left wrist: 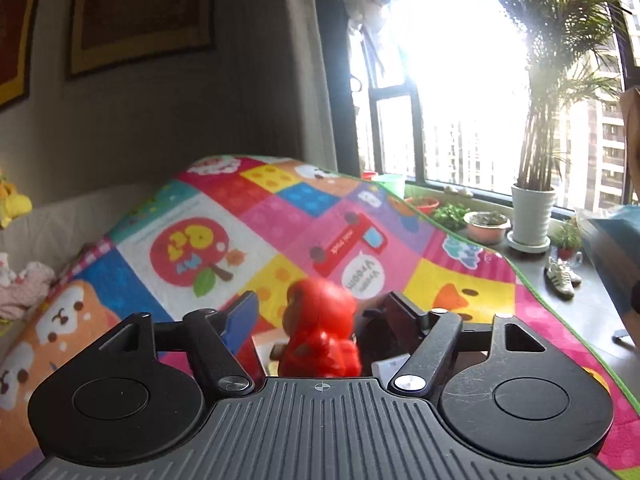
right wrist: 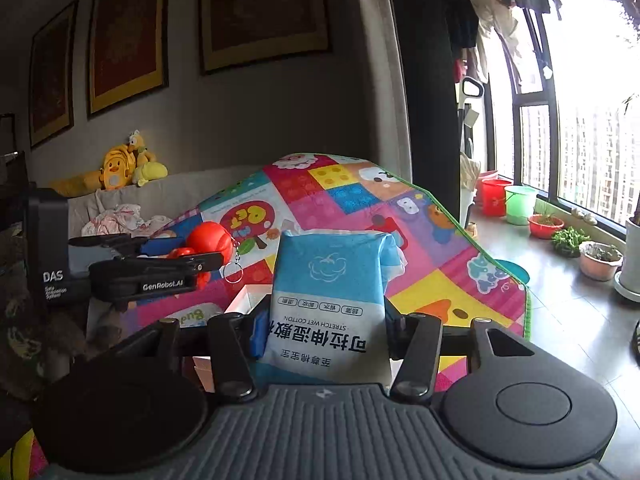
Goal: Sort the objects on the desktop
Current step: 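Grasp the red toy with the left tool while the right tool carries the wipes packet, then drop the red toy into the pink box with the left tool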
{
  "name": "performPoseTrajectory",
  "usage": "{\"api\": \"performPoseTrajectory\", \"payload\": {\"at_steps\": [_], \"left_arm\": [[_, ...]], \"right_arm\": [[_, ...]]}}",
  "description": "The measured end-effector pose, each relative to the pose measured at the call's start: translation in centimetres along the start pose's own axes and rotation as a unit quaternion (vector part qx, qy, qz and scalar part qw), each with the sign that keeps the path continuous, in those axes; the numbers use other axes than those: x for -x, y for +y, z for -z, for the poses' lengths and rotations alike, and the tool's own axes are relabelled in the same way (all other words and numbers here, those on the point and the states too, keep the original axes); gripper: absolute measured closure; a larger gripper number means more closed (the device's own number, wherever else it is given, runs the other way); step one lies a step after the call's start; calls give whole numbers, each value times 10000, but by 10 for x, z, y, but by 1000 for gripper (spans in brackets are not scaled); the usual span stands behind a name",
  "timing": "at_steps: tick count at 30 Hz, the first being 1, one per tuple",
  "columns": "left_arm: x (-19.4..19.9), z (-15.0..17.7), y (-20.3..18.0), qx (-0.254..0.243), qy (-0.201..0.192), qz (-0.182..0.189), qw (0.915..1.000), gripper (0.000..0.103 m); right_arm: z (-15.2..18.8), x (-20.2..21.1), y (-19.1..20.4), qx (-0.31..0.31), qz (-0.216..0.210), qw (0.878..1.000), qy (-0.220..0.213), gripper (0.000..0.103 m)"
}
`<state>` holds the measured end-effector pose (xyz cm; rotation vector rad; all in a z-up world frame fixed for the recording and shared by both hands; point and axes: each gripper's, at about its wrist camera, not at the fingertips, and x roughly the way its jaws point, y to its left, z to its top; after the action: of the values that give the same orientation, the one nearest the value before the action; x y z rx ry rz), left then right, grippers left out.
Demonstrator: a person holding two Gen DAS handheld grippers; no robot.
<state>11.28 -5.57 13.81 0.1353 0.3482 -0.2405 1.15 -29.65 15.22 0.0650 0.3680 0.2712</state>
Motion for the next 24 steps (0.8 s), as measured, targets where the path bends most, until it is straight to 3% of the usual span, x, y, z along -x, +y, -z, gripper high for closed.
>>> {"api": "performPoseTrajectory", "payload": {"at_steps": [3, 8, 13, 21, 24], "left_arm": [[14, 25, 5, 59, 139, 119, 9998, 10], [34, 82, 12, 155, 711, 147, 9972, 9], [55, 124, 21, 273, 1000, -17, 9946, 7], [68, 141, 49, 840, 1132, -147, 9899, 6], [71, 145, 55, 897, 1152, -198, 9891, 6]], "right_arm": [[6, -8, -9, -55, 69, 9999, 81, 51], [5, -33, -10, -160, -7, 9995, 277, 51], [-5, -78, 5, -73, -176, 9983, 544, 51], [-10, -187, 46, 731, -108, 9904, 1170, 51], [1, -209, 65, 1263, -115, 9864, 1046, 51]]}}
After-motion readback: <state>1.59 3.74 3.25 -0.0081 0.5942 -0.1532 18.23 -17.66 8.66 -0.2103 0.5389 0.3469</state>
